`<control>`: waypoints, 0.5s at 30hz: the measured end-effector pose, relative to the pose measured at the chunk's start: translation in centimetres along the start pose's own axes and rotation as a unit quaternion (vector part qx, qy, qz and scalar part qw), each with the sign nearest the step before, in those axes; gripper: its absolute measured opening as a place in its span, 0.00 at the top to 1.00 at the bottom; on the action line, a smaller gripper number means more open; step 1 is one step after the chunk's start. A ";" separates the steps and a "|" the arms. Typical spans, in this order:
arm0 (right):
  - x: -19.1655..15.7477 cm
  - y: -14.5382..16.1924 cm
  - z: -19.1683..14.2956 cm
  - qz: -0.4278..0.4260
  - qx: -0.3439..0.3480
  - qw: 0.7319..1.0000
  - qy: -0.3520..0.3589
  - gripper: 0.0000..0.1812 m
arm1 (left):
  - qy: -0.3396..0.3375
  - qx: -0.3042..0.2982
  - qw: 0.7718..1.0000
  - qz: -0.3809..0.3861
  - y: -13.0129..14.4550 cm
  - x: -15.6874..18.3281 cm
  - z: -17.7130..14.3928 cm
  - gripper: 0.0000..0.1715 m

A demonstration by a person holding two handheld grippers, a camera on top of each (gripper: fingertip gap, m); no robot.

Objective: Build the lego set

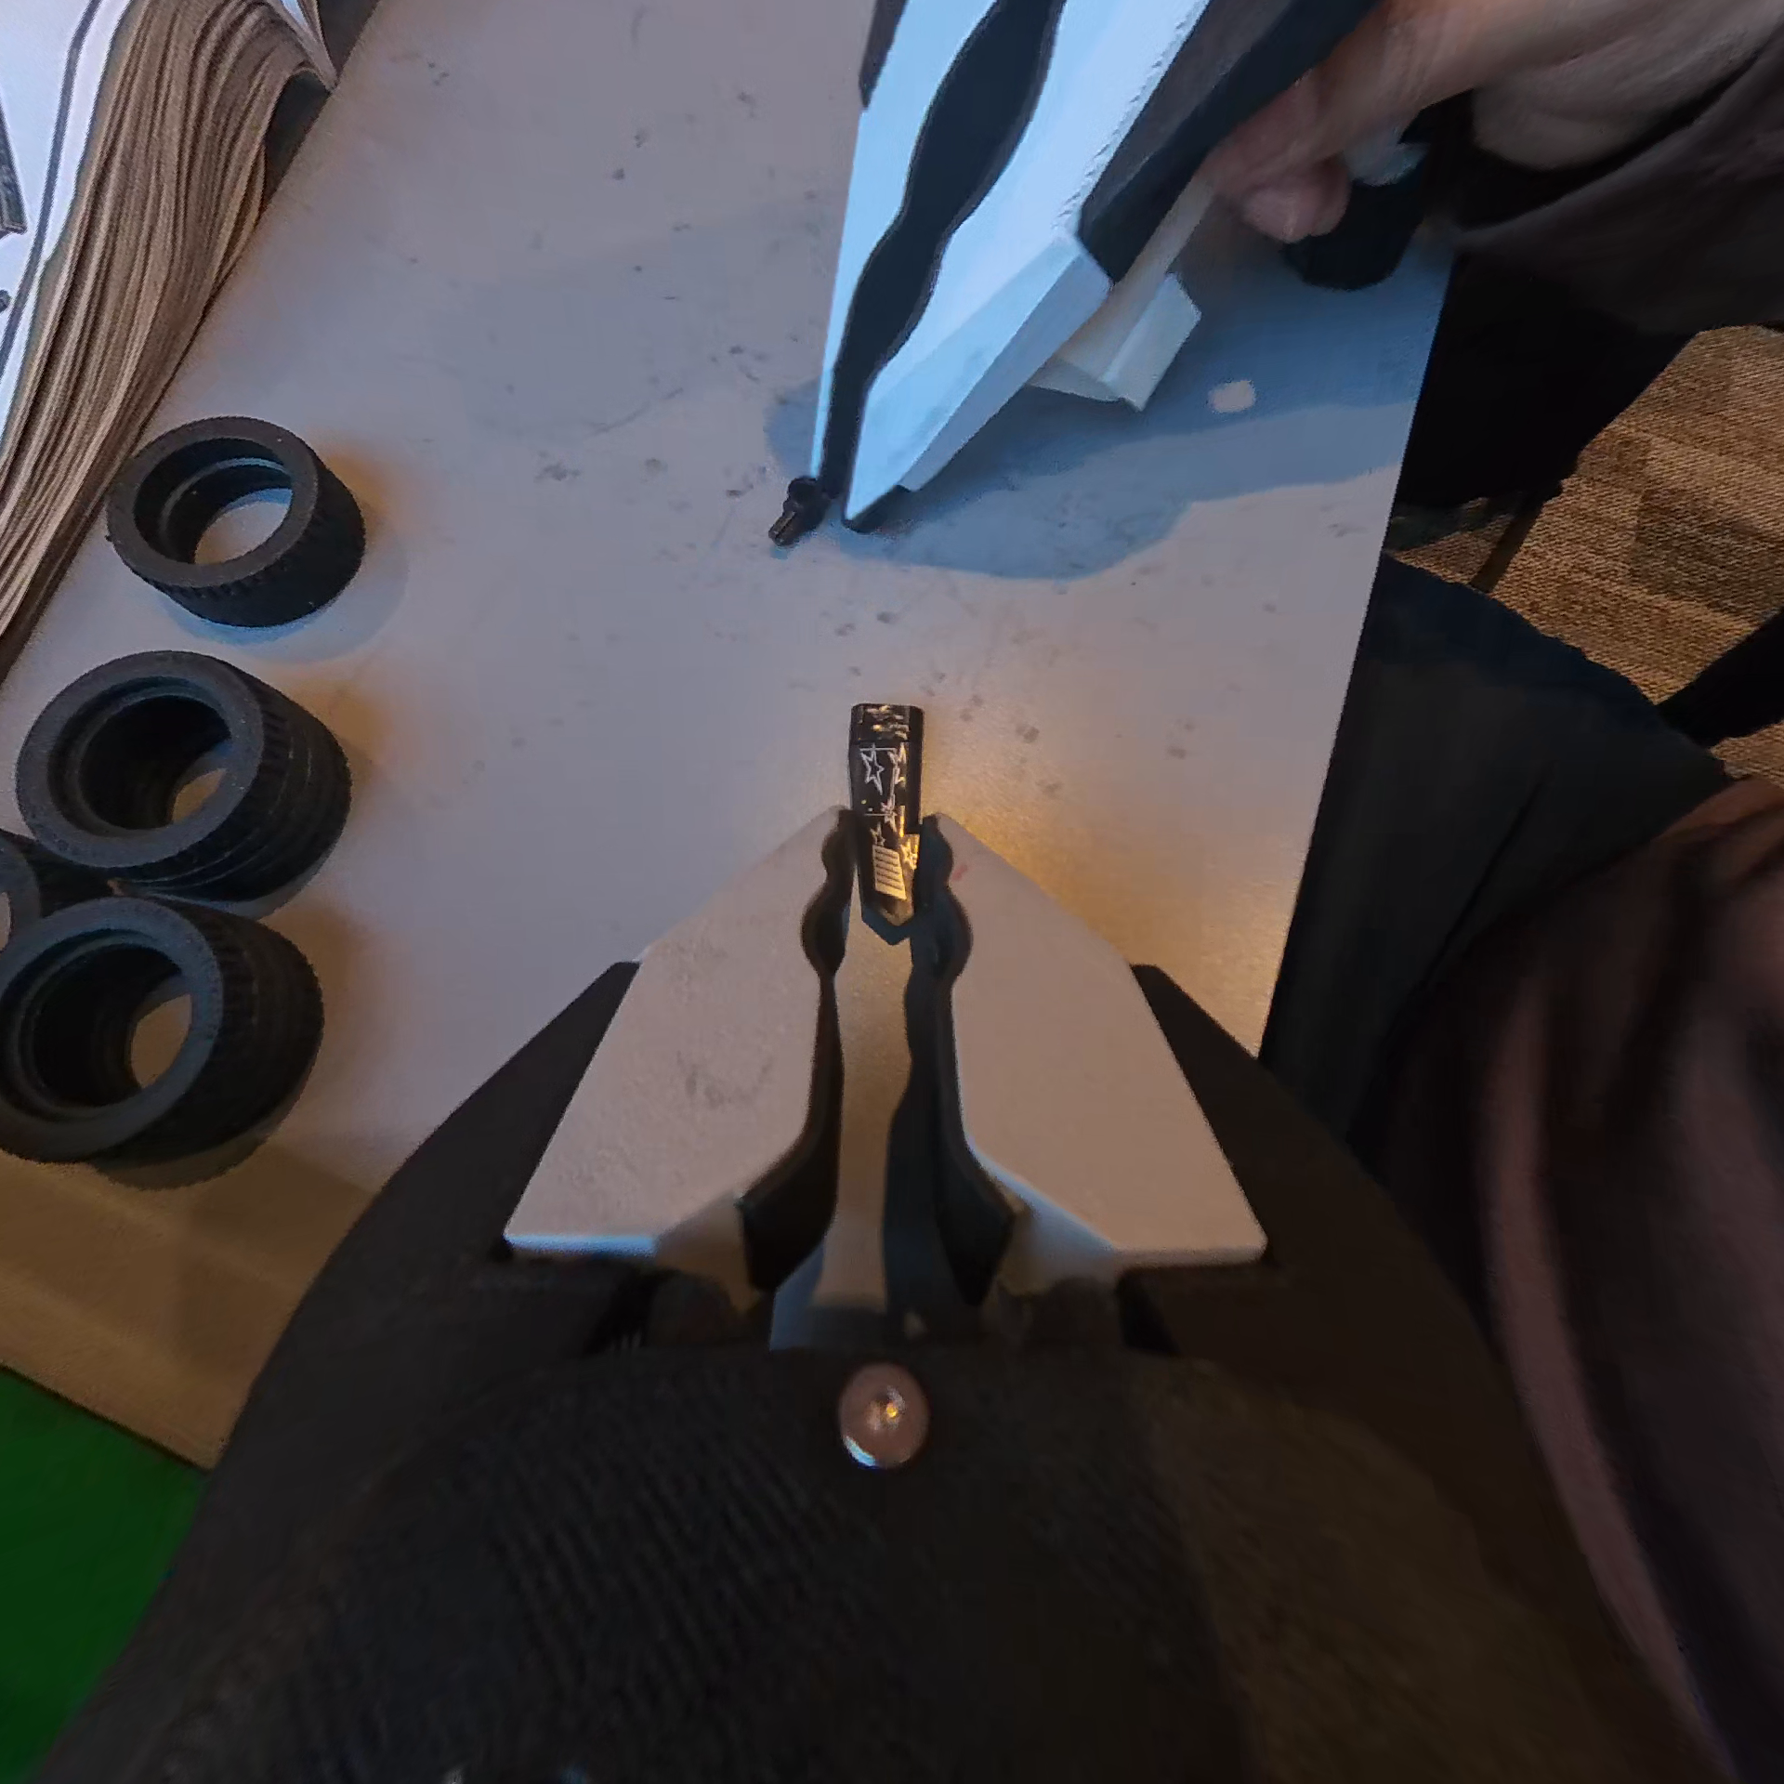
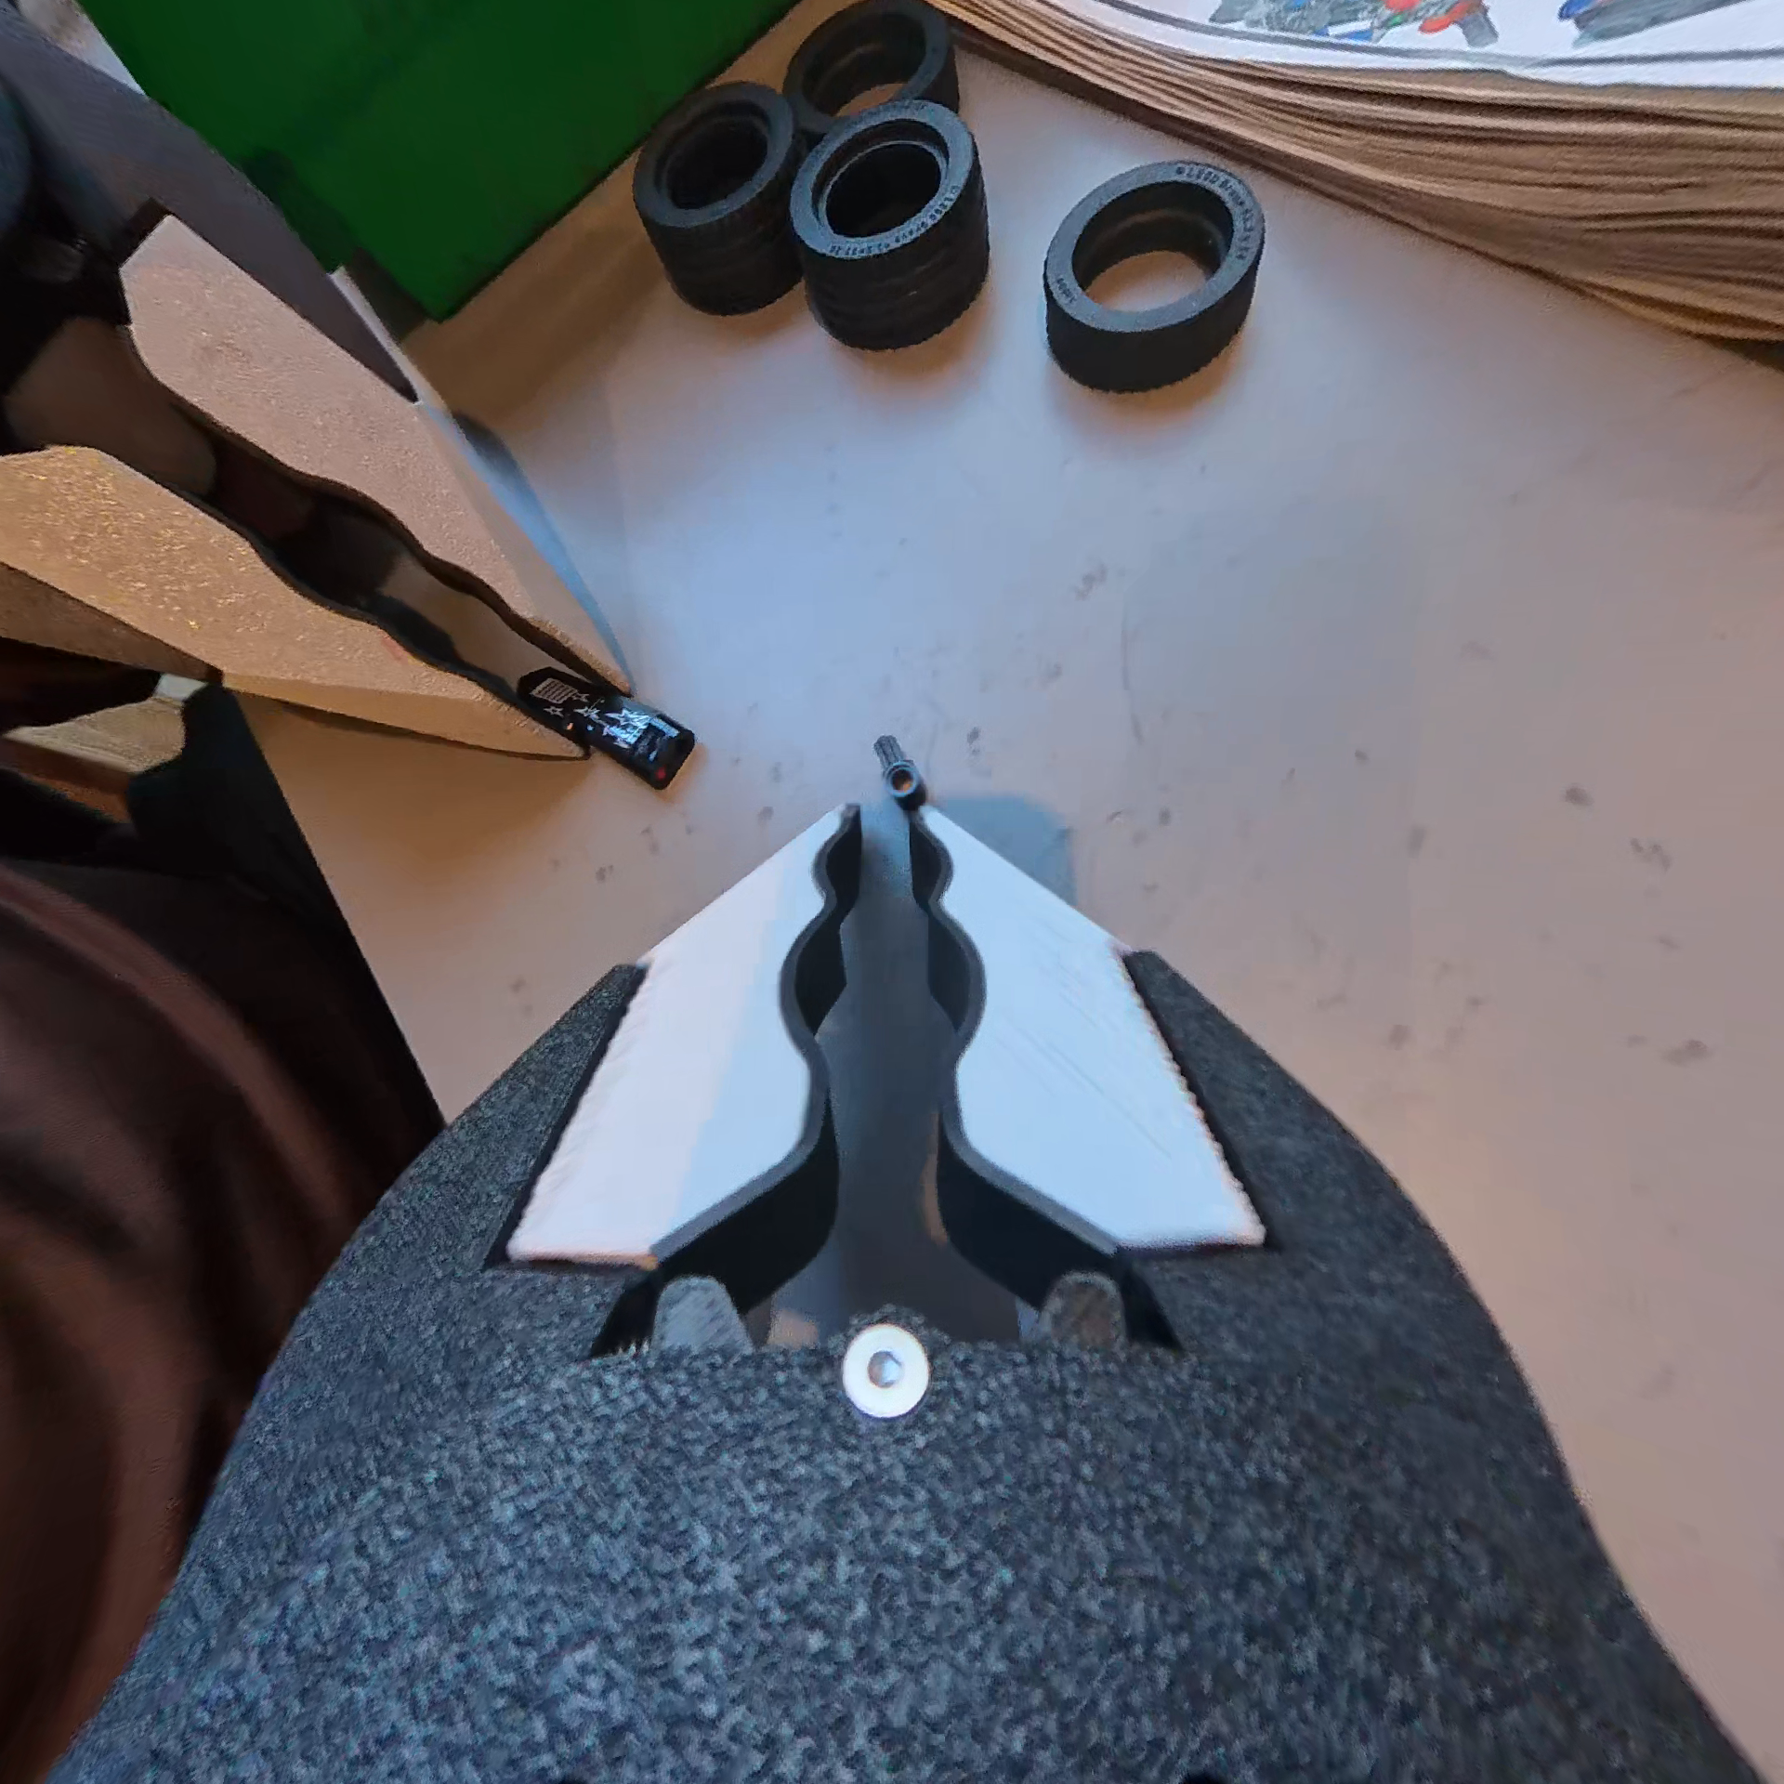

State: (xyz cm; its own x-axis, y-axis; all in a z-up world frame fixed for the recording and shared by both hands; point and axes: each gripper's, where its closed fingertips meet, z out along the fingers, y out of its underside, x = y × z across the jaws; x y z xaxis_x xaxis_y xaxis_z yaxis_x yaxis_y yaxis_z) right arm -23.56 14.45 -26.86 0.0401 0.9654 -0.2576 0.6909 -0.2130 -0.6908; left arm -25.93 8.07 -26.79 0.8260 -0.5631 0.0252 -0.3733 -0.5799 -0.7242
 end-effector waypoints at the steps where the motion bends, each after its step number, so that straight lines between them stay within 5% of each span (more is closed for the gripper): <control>1: -0.2 0.1 -0.1 0.005 0.000 1.000 -0.005 0.94 | 0.001 0.000 1.000 0.000 0.0 0.0 0.0 0.94; 15: -1.7 0.8 -1.2 -0.041 0.012 0.998 -0.041 0.93 | 0.004 0.000 1.000 0.002 -0.1 0.0 0.1 0.95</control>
State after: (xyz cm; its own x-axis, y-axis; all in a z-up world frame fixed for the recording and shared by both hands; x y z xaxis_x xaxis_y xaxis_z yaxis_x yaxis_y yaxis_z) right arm -22.24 12.79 -26.11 -0.0757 0.9646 -0.2528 0.6721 -0.1379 -0.7275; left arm -25.86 8.23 -26.81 0.8214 -0.5696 0.0280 -0.3761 -0.5780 -0.7242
